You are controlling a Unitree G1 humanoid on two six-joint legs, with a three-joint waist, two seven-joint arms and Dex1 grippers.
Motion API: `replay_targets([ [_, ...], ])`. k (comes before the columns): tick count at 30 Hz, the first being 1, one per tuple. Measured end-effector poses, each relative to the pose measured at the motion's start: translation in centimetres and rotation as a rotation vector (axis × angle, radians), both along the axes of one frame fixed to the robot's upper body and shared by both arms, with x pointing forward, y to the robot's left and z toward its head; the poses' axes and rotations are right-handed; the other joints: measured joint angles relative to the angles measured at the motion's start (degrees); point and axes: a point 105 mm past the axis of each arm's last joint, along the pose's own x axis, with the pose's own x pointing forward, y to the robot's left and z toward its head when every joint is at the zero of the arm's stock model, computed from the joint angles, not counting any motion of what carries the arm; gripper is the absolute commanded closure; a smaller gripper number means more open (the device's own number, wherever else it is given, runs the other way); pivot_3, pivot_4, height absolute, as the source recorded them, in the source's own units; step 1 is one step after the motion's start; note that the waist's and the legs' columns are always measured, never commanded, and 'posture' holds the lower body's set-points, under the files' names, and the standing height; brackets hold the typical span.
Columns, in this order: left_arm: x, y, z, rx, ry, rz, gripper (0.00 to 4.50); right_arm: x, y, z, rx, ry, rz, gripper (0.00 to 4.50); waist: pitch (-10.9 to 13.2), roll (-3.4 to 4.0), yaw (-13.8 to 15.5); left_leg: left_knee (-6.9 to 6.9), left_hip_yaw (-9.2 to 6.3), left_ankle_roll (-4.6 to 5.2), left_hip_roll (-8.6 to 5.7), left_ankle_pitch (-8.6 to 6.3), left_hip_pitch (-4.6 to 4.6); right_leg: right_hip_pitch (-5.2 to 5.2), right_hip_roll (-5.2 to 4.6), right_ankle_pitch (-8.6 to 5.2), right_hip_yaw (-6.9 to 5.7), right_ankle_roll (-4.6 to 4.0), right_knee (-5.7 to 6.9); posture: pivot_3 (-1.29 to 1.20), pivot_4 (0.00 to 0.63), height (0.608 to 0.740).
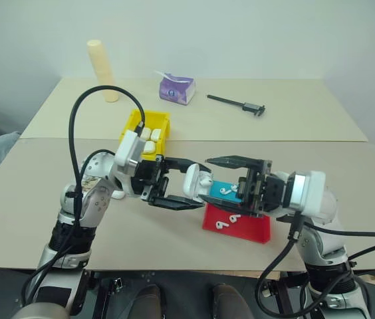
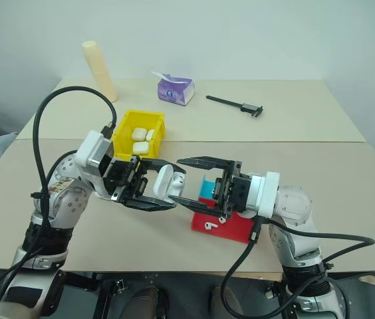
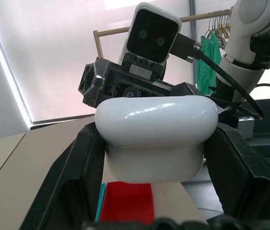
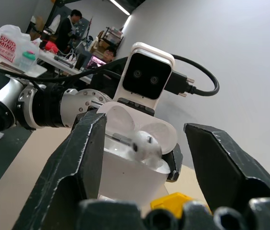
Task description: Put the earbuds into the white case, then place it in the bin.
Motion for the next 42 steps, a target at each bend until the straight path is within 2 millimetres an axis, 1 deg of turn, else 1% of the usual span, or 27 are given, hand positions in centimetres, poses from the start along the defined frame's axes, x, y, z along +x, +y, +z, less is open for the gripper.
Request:
replay_targets([
  [9,0.1,0.1,-0.6,0.016,-0.007,0.017,1.71,0.2,-0.1,-0.4,-0.042,0.018,-0.002,1.38,0.00,0.00,0.03,0.00,0.00,0.00,0.00,0.00,0.00,0.00,0.00,0.00,0.00,0.00,0.00,0.00,0.150,0.740],
  [12,0.2,1.0,-1.6,0.073,-0.014,0.053,1.71,0.9,-1.6,-0.8,-0.140,0.128,-0.017,1.38,0.00,0.00,0.00,0.00,0.00,0.00,0.00,0.00,0.00,-0.01,-0.03,0.00,0.03,0.00,0.00,0.00,0.150,0.740],
  [14,0.6,2.5,-3.2,0.170,-0.007,0.115,1.71,1.5,-3.6,-0.5,-0.257,0.200,-0.072,1.38,0.02,-0.01,0.01,-0.05,-0.01,0.00,0.01,0.00,0.05,0.00,-0.02,0.00,0.02,-0.02,-0.03,0.00,0.150,0.740],
  [16,0.7,3.5,-4.3,0.227,0.001,0.148,1.71,1.8,-4.6,-0.1,-0.344,0.230,-0.099,1.38,0.02,-0.01,-0.04,-0.08,-0.01,0.01,0.03,0.00,0.07,-0.04,-0.02,-0.01,0.07,-0.03,0.00,0.00,0.150,0.740],
  [18,0.5,4.5,-5.1,0.270,0.020,0.168,1.71,2.4,-5.4,-0.1,-0.490,0.263,-0.154,1.38,0.03,0.00,-0.11,-0.09,-0.01,0.01,0.05,0.00,0.08,-0.05,-0.02,-0.01,0.08,-0.04,-0.02,0.00,0.150,0.740],
  [20,0.4,5.2,-5.5,0.295,0.032,0.192,1.71,3.4,-6.0,-0.2,-0.601,0.278,-0.219,1.38,0.03,0.00,-0.07,-0.08,0.00,0.01,0.05,-0.01,0.07,-0.08,-0.03,-0.01,0.08,-0.04,-0.01,0.00,0.150,0.740],
  [24,0.6,6.4,-6.3,0.338,0.016,0.268,1.71,7.0,-7.0,-1.5,-0.904,0.259,-0.375,1.38,0.04,0.01,-0.16,-0.08,0.06,0.01,0.04,-0.01,0.03,-0.16,-0.03,-0.01,0.10,-0.05,-0.02,0.00,0.150,0.740],
  [25,0.6,6.5,-6.4,0.333,0.021,0.285,1.71,7.9,-7.1,-1.7,-0.967,0.264,-0.395,1.38,0.05,0.02,-0.18,-0.08,0.11,0.01,0.05,-0.01,0.01,-0.19,-0.03,-0.02,0.10,-0.05,-0.01,0.00,0.150,0.740],
  [26,0.6,6.5,-6.5,0.327,0.023,0.295,1.71,8.5,-7.2,-1.9,-1.002,0.276,-0.404,1.38,0.05,0.02,-0.07,-0.08,0.15,0.01,0.06,-0.01,-0.06,-0.23,-0.02,-0.02,0.06,-0.06,-0.02,0.00,0.150,0.740],
  [28,0.6,6.5,-6.6,0.318,0.029,0.317,1.71,9.7,-6.7,-2.4,-1.076,0.325,-0.406,1.38,0.05,0.03,-0.06,-0.08,0.21,0.02,0.06,-0.01,-0.14,-0.32,-0.03,-0.02,0.08,-0.07,-0.01,0.00,0.150,0.740],
  [31,0.2,6.0,-6.8,0.303,0.025,0.327,1.71,10.8,-7.2,-3.8,-1.230,0.349,-0.420,1.38,0.06,0.03,0.14,-0.04,0.29,0.02,0.06,-0.01,-0.28,-0.34,-0.05,-0.02,-0.01,-0.07,-0.05,0.00,0.150,0.740],
  [33,0.1,6.0,-7.0,0.298,0.033,0.344,1.71,11.5,-7.2,-5.0,-1.297,0.353,-0.428,1.38,0.06,0.03,0.28,-0.03,0.32,0.02,0.03,-0.01,-0.30,-0.35,-0.08,-0.02,-0.02,-0.06,-0.04,0.00,0.150,0.740],
  [34,0.1,6.0,-7.0,0.295,0.037,0.356,1.71,11.8,-7.1,-5.6,-1.322,0.362,-0.428,1.38,0.06,0.03,0.26,-0.02,0.32,0.01,0.04,-0.01,-0.30,-0.34,-0.08,-0.02,-0.03,-0.06,-0.03,0.00,0.150,0.740],
  [36,0.0,5.9,-7.1,0.292,0.037,0.366,1.71,12.3,-6.7,-6.1,-1.350,0.367,-0.429,1.38,0.06,0.04,0.12,-0.02,0.33,0.01,0.04,-0.01,-0.30,-0.36,-0.08,-0.01,-0.02,-0.07,0.03,0.00,0.150,0.740],
  [42,-0.2,5.9,-7.4,0.293,0.042,0.386,1.71,13.2,-5.6,-6.3,-1.388,0.356,-0.427,1.38,0.06,0.05,0.03,-0.02,0.32,0.01,0.06,-0.01,-0.28,-0.35,-0.05,-0.01,-0.04,-0.08,0.04,0.00,0.150,0.740],
])
